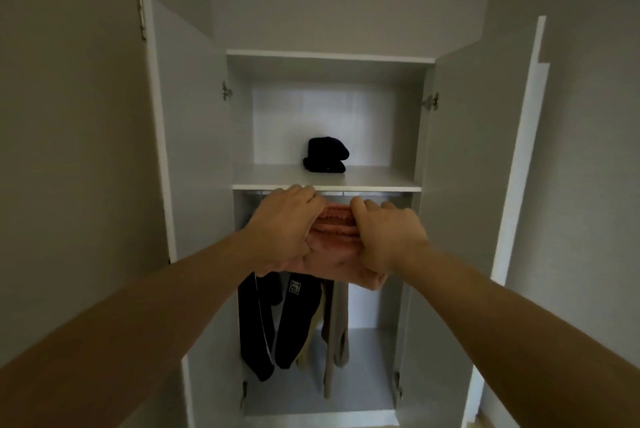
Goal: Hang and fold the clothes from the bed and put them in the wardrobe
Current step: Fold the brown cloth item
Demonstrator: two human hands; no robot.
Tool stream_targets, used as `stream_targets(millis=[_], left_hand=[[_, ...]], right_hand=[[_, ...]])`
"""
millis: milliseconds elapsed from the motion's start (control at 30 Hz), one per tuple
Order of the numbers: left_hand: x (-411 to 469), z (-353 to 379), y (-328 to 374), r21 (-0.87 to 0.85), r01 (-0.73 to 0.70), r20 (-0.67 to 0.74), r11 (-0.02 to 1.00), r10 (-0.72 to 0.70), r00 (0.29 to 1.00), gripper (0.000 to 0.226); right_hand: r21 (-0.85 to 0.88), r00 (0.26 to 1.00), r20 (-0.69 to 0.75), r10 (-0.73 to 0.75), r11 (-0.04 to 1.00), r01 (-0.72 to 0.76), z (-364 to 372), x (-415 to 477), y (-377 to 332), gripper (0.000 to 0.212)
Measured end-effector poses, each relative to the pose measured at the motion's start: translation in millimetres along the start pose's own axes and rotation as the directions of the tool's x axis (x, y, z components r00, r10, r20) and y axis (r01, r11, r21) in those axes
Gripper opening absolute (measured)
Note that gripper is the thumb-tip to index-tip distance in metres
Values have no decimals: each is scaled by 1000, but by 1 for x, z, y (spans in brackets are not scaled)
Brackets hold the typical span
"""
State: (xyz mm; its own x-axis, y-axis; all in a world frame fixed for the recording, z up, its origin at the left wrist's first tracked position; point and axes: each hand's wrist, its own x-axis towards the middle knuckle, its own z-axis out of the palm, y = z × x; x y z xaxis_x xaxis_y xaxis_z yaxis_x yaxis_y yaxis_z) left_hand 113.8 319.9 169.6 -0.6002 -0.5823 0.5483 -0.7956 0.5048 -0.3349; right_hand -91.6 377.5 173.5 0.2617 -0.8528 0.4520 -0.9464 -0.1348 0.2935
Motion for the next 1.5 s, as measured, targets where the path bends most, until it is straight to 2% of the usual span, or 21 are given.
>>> stream_targets(millis=[233,500,633,767,900,1000,1100,1133,1167,1200,1233,1267,1300,1333,1400,1467,1500], left_hand=[[113,83,-81,77,92,-73,993,-86,994,67],[242,174,-199,160,170,-226,972,-131,965,71],[292,220,-253,229,196,-214,954,-147,966,69],[328,261,-295,262,261,-130,929,-234,964,74],[353,299,-325,387,319,-83,865,-312,946,73],[364,320,-344,462,381,-150,801,-353,923,73],[371,344,-353,518,434,-195,737,-392,899,77],[371,356,-354,495,442,-151,749,-426,892,84],[369,371,-358,427,445,-71,787,-462,884,92],[364,385,-363,296,460,59,837,-497,866,96],[361,393,-368,110,519,214,847,-530,820,94],[359,399,-377,-60,593,302,803,-552,778,87],[357,403,-390,-141,640,288,755,-588,756,75],[355,405,-405,-143,663,214,735,-631,745,67],[352,409,-434,7,674,147,739,-668,730,72],[350,420,-451,29,618,268,786,-601,753,80],[350,429,-455,11,583,340,812,-551,762,81]], right_hand=[[-39,995,-75,-70,997,67,60,162,45,82],[-25,952,-289,-95,995,92,130,362,76,62],[-46,932,-337,-136,991,129,172,452,84,65],[-28,935,-295,-197,980,198,212,533,86,71],[112,945,-222,-242,956,271,251,606,78,81],[212,898,-359,-253,915,342,278,652,70,63],[275,837,-483,-256,863,423,308,691,65,66],[307,840,-466,-277,840,447,323,702,62,69],[330,861,-381,-338,820,468,338,712,60,70],[347,871,-217,-440,799,490,355,721,57,70],[353,849,1,-528,795,494,370,727,54,73],[364,813,187,-552,807,464,380,733,52,77],[381,798,266,-540,819,428,384,738,52,77],[403,813,245,-529,818,411,386,745,52,73],[406,854,73,-515,798,446,380,755,50,61],[415,826,10,-564,754,509,372,758,43,49],[450,795,46,-605,723,524,369,760,35,43]])
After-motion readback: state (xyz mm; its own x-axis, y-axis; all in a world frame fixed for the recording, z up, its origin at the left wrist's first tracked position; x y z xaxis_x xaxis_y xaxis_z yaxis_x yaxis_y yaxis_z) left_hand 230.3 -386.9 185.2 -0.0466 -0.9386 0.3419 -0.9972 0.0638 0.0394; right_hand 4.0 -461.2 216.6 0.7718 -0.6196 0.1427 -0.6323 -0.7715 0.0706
